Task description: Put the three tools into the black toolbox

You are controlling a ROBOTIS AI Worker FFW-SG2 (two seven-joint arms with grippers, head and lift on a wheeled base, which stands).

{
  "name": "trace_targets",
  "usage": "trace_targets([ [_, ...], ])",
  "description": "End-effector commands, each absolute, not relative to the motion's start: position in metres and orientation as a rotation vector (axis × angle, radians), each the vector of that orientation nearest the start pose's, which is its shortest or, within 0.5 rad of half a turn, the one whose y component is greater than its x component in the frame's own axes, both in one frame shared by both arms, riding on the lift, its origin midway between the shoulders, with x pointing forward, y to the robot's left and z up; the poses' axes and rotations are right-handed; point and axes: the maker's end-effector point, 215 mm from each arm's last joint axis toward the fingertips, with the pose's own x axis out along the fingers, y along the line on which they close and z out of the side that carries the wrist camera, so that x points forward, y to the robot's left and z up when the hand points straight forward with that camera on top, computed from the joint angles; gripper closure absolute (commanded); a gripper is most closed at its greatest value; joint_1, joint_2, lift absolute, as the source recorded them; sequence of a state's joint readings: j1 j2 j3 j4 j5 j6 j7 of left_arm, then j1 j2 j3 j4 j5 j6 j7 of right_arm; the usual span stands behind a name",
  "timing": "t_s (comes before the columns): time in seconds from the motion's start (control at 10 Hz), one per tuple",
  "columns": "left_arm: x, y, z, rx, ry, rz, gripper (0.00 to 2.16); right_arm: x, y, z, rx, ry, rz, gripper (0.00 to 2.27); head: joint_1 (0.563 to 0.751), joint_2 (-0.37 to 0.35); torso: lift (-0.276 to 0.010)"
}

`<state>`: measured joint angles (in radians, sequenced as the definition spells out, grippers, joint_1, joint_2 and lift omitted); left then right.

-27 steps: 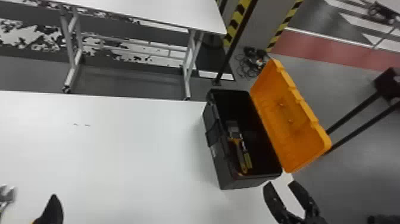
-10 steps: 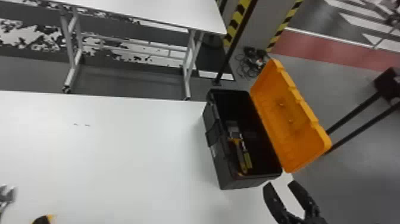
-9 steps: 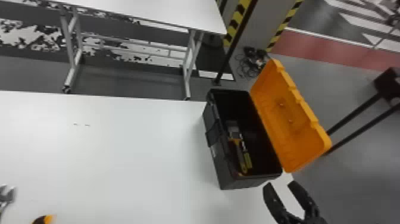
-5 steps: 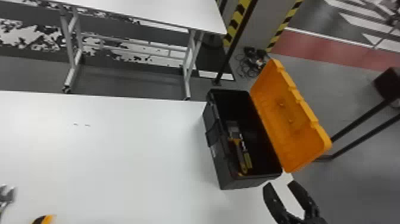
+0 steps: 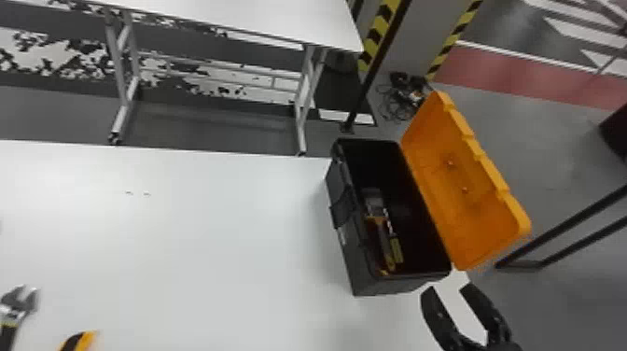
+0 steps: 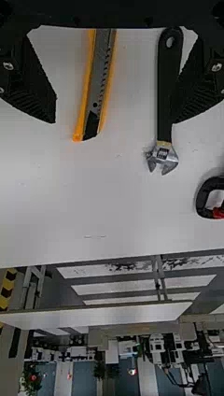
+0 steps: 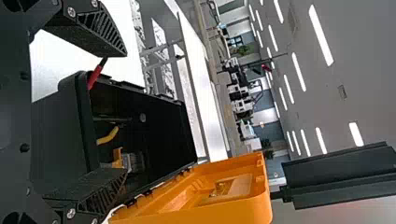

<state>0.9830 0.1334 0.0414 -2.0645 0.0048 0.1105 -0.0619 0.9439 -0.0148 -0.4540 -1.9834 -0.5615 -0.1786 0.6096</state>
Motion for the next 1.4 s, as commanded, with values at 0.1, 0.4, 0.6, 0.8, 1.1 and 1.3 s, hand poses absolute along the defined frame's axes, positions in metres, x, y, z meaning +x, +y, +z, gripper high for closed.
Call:
trace_targets([
  [0.1,0.232,0.253,-0.537,0.108,0.608,-0.114,0.13,0.249,-0.370,-0.400,0.256,0.152,0.112,0.13,0.695,-0.300,-0.051],
  [0.4,0.235,0.253,-0.550,0.104,0.613,-0.118,0.14,0.248,-0.369,-0.398,0.255,0.143,0.116,0.13,0.695,-0.295,-0.051],
  [0.6,0.238,0.249,-0.559,0.098,0.635,-0.127,0.15,0.247,-0.368,-0.397,0.257,0.143,0.118,0.13,0.695,-0.294,-0.051],
  [0.8,0.236,0.247,-0.576,0.093,0.683,-0.131,0.15,0.246,-0.366,-0.394,0.257,0.137,0.119,0.13,0.695,-0.296,-0.051],
  [1.1,0.240,0.244,-0.579,0.086,0.684,-0.146,0.21,0.247,-0.364,-0.391,0.256,0.133,0.124,0.13,0.695,-0.297,-0.051],
  [1.3,0.237,0.241,-0.585,0.079,0.699,-0.165,0.42,0.248,-0.363,-0.391,0.256,0.131,0.125,0.13,0.695,-0.303,-0.051],
])
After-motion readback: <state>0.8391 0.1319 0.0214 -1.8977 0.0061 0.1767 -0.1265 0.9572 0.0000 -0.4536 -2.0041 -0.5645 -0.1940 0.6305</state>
